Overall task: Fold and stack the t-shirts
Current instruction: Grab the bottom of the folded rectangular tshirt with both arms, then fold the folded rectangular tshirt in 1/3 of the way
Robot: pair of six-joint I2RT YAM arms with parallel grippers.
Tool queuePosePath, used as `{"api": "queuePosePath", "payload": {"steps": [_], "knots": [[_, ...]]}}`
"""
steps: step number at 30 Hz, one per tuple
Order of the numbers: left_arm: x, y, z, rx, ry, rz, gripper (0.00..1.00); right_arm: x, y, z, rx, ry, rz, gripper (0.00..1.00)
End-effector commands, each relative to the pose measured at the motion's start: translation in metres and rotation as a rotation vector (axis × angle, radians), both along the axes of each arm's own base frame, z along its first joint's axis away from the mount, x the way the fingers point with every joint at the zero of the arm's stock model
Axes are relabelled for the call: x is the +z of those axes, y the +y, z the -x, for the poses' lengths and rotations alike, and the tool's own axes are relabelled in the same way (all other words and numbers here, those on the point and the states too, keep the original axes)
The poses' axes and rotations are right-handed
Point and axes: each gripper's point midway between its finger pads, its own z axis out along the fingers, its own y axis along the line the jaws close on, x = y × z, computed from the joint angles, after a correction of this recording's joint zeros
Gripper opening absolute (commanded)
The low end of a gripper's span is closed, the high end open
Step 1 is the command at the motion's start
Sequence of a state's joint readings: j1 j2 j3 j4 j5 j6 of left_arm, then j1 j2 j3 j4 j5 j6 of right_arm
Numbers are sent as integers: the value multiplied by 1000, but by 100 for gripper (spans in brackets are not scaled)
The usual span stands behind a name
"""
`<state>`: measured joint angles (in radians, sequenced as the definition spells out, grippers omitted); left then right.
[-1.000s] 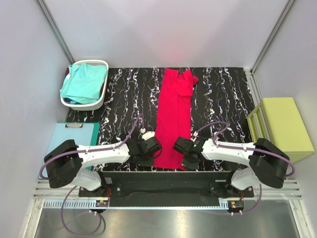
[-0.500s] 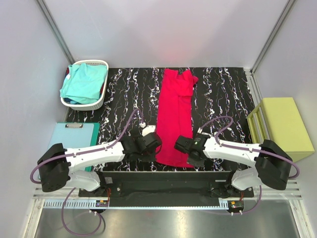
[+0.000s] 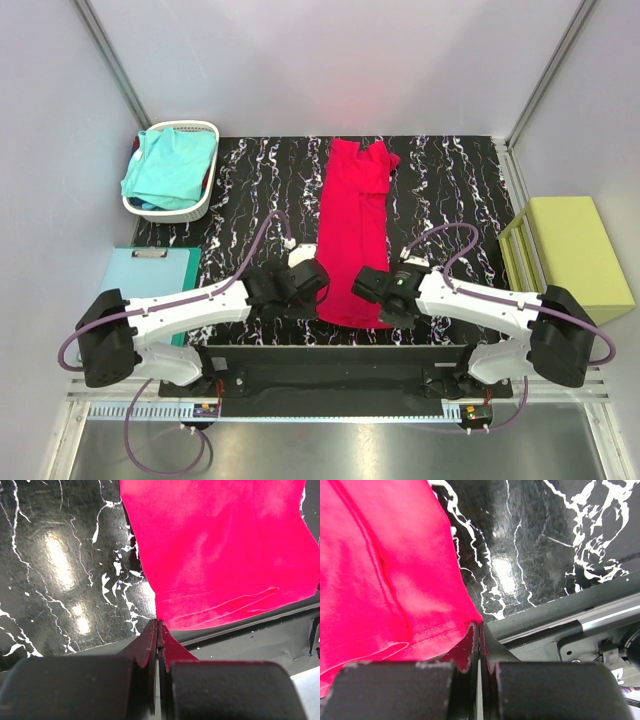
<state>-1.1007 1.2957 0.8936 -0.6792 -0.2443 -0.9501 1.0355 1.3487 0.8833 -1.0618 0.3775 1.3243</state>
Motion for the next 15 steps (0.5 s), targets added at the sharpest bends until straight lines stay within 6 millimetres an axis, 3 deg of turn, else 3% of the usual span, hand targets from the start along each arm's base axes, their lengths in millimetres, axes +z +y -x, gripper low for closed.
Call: {"api": "queuePosePath", "payload": {"steps": [1, 15], "knots": [[26, -3, -13, 7, -77, 21, 0, 24, -7, -14, 3, -91, 32, 0], [51, 1, -46, 40, -167, -8, 0, 58, -14, -40, -10, -191, 84, 0]]}}
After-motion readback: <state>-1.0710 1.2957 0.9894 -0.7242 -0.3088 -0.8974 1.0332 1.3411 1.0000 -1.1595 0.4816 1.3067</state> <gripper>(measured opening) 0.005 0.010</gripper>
